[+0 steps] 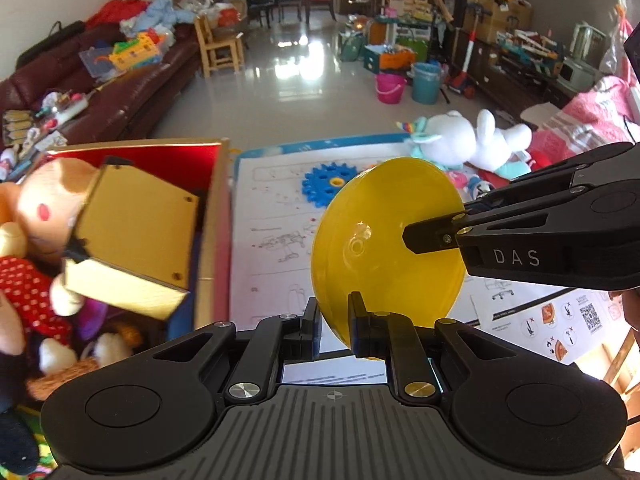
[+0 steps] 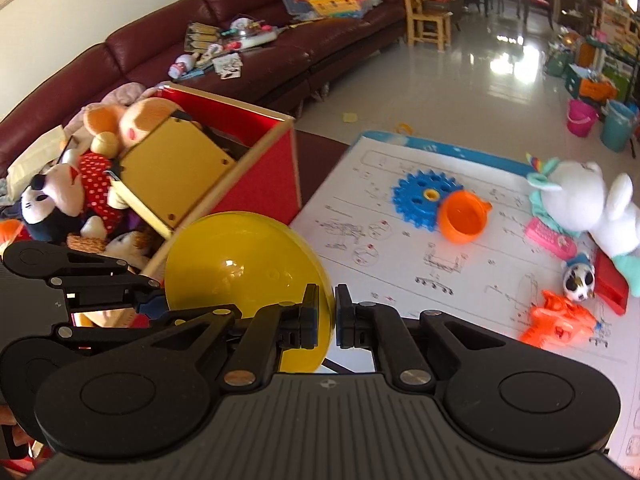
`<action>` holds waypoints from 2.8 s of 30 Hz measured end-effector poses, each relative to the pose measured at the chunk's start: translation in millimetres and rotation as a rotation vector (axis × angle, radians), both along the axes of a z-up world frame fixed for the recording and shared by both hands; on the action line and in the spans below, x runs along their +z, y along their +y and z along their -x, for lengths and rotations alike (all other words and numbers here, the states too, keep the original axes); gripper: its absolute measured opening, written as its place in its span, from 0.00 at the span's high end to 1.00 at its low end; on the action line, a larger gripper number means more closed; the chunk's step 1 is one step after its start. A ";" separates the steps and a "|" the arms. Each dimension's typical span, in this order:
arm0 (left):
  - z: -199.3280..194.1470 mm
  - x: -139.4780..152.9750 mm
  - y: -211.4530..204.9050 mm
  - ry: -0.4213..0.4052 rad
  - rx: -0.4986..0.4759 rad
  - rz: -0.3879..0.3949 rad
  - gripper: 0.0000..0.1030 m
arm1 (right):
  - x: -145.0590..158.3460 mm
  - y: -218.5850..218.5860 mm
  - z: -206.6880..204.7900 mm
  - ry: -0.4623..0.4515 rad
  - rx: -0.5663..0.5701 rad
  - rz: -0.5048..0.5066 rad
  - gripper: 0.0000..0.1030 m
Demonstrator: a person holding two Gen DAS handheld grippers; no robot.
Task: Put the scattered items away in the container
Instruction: 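Lower the yellow bowl into the red box and open both grippers, then move both grippers back over the sheet toward the teal bowl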
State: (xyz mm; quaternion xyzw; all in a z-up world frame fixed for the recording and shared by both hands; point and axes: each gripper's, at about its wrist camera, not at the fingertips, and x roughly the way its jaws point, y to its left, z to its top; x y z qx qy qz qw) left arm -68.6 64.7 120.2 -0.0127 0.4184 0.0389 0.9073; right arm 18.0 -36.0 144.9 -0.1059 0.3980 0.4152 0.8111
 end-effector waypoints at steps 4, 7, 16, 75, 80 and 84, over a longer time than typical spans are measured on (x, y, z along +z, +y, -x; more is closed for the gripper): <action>35.0 24.6 43.6 -0.036 0.117 0.000 0.92 | 25.3 45.1 24.5 -0.045 0.129 -0.023 0.91; 60.5 36.2 75.7 -0.047 0.203 -0.004 0.92 | 36.1 83.6 44.4 -0.057 0.231 -0.038 0.92; 83.8 36.6 138.6 -0.030 0.338 -0.010 0.90 | 38.9 166.4 63.0 -0.078 0.320 -0.007 0.90; 17.9 42.9 -8.2 -0.157 0.100 -0.111 0.16 | -18.5 -43.3 -40.9 0.015 -0.174 -0.004 0.25; -5.2 1.9 -38.5 -0.050 0.008 -0.059 0.16 | -43.6 -79.1 -50.5 0.051 -0.261 0.039 0.25; -23.7 -41.9 -55.5 0.049 -0.030 -0.028 0.17 | -72.5 -98.2 -52.7 0.110 -0.313 0.076 0.25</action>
